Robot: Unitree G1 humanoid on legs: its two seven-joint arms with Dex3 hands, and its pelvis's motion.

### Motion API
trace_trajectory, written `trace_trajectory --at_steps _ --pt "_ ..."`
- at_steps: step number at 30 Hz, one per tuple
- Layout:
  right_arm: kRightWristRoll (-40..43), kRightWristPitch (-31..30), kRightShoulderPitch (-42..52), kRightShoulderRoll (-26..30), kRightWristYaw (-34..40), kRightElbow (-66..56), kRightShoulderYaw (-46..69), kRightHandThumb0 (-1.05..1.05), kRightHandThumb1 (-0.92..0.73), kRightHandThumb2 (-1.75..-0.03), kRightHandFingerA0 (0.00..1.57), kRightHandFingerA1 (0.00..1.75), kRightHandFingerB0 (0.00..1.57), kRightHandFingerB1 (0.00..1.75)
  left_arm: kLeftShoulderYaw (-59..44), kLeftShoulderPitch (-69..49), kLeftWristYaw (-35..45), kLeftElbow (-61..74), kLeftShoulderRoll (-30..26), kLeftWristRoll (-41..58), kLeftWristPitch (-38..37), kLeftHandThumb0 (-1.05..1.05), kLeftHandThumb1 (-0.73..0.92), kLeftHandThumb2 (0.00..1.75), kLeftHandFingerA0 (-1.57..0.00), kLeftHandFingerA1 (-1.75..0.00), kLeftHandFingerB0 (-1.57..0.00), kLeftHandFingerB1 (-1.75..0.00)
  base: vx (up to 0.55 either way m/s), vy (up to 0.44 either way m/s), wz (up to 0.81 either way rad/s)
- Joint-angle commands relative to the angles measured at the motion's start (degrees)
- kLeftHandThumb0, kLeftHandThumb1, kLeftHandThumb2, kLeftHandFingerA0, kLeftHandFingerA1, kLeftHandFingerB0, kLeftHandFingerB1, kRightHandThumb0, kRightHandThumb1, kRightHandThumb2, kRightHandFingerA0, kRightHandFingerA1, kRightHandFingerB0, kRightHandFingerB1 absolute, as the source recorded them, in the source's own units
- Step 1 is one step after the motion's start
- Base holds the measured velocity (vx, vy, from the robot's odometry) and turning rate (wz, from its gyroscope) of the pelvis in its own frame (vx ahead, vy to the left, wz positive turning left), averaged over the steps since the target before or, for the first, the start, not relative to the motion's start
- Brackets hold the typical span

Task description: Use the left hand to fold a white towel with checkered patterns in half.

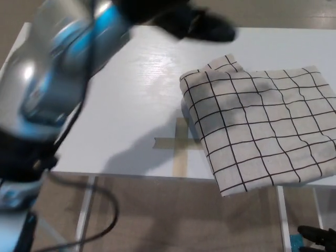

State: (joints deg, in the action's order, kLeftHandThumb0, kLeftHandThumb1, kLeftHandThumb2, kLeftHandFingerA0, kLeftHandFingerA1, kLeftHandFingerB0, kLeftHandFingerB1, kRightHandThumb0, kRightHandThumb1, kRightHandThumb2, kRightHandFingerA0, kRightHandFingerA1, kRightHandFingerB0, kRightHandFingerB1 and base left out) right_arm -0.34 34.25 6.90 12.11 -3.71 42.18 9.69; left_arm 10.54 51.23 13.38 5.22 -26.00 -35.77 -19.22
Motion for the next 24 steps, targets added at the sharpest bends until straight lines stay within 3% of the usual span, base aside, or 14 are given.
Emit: trace_trajectory --at_steps 1,4,5,6,10,11,13,14,17,22,23,24 --pt "6.1 -3.7 3.0 -2.1 -0.9 -3.7 2.9 -0.53 -0.65 -0.59 0.4 0.63 0.54 0.51 -16.6 -36.8 16.8 25.6 -11.1 35.3 3.3 -0.38 0.24 0.89 0.0 -0.49 0.0 -0.47 0.0 0.0 0.0" --pt "7.0 -4.0 2.8 -2.0 -1.9 -4.0 3.4 -0.53 -0.66 -0.6 0.4 0.62 0.54 0.51 -20.1 -45.2 18.6 28.8 -11.8 41.3 4.4 -0.37 0.24 0.88 0.0 -0.49 0.0 -0.47 0.0 0.0 0.02" --pt "7.0 -3.8 2.6 -1.9 -1.8 -4.0 3.4 -0.53 -0.66 -0.6 0.39 0.61 0.54 0.51 -21.1 -47.6 19.2 29.1 -12.0 43.1 4.2 -0.76 0.58 0.59 -0.15 -0.27 -0.2 -0.3 0.0 0.0 0.0" --pt "7.0 -3.7 2.3 -1.9 -1.8 -4.3 3.5 -0.54 -0.66 -0.59 0.39 0.59 0.55 0.51 -22.4 -52.4 20.6 29.0 -12.4 46.2 3.3 -0.76 0.61 0.6 -0.23 -0.3 -0.3 -0.31 0.0 0.0 0.0" --pt "6.5 -3.5 2.0 -1.5 -1.4 -4.6 3.5 -0.54 -0.66 -0.59 0.39 0.58 0.55 0.51 -24.1 -59.1 22.6 28.6 -12.9 50.2 2.2 -0.77 0.64 0.61 -0.29 -0.31 -0.37 -0.33 0.0 0.0 0.0" --pt "5.9 -3.4 1.8 -1.2 -1.1 -4.4 3.4 -0.54 -0.66 -0.6 0.4 0.57 0.56 0.51 -24.5 -62.1 23.8 27.7 -12.8 52.0 1.9 -0.81 0.69 0.63 -0.45 -0.35 -0.49 -0.35 0.0 0.0 0.0" --pt "5.4 -3.2 1.6 -0.8 -0.8 -4.3 3.4 -0.54 -0.66 -0.6 0.4 0.57 0.56 0.51 -25.0 -65.5 25.2 26.8 -12.8 54.2 1.4 -0.81 0.69 0.63 -0.45 -0.35 -0.49 -0.35 0.0 0.0 0.0" --pt "5.3 -3.0 1.4 -0.8 -0.5 -4.1 3.5 -0.53 -0.66 -0.6 0.41 0.56 0.56 0.51 -24.8 -68.2 26.5 25.4 -12.4 55.9 1.2 -0.8 0.72 0.63 -0.58 -0.39 -0.56 -0.37 0.0 0.0 0.0" --pt "5.2 -2.4 1.1 -1.3 0.2 -3.8 3.7 -0.53 -0.66 -0.59 0.41 0.56 0.57 0.51 -23.4 -74.0 28.8 21.0 -10.8 58.2 0.8 -0.84 0.66 0.67 -0.61 -0.42 -0.55 -0.38 0.0 0.0 0.0" --pt "3.9 -1.2 2.4 -1.2 0.8 -2.9 3.3 -0.53 -0.66 -0.59 0.41 0.58 0.58 0.5 -23.2 -78.6 26.0 0.0 -3.7 50.5 -1.8 -0.81 0.67 0.63 -0.64 -0.41 -0.59 -0.38 0.0 0.0 0.0" --pt "4.0 -1.6 2.7 -1.2 0.6 -3.2 3.4 -0.54 -0.66 -0.59 0.42 0.58 0.57 0.5 -23.7 -77.9 25.4 -3.9 -3.0 49.3 -2.6 -0.84 0.53 0.88 -0.58 -0.5 -0.56 -0.47 0.0 0.0 0.0" --pt "4.3 -2.1 3.0 -1.2 0.3 -3.6 3.5 -0.54 -0.66 -0.59 0.42 0.58 0.57 0.5 -24.2 -77.3 24.8 -7.9 -2.4 48.2 -3.6 -0.84 0.53 0.88 -0.58 -0.5 -0.56 -0.47 0.0 0.0 0.0"
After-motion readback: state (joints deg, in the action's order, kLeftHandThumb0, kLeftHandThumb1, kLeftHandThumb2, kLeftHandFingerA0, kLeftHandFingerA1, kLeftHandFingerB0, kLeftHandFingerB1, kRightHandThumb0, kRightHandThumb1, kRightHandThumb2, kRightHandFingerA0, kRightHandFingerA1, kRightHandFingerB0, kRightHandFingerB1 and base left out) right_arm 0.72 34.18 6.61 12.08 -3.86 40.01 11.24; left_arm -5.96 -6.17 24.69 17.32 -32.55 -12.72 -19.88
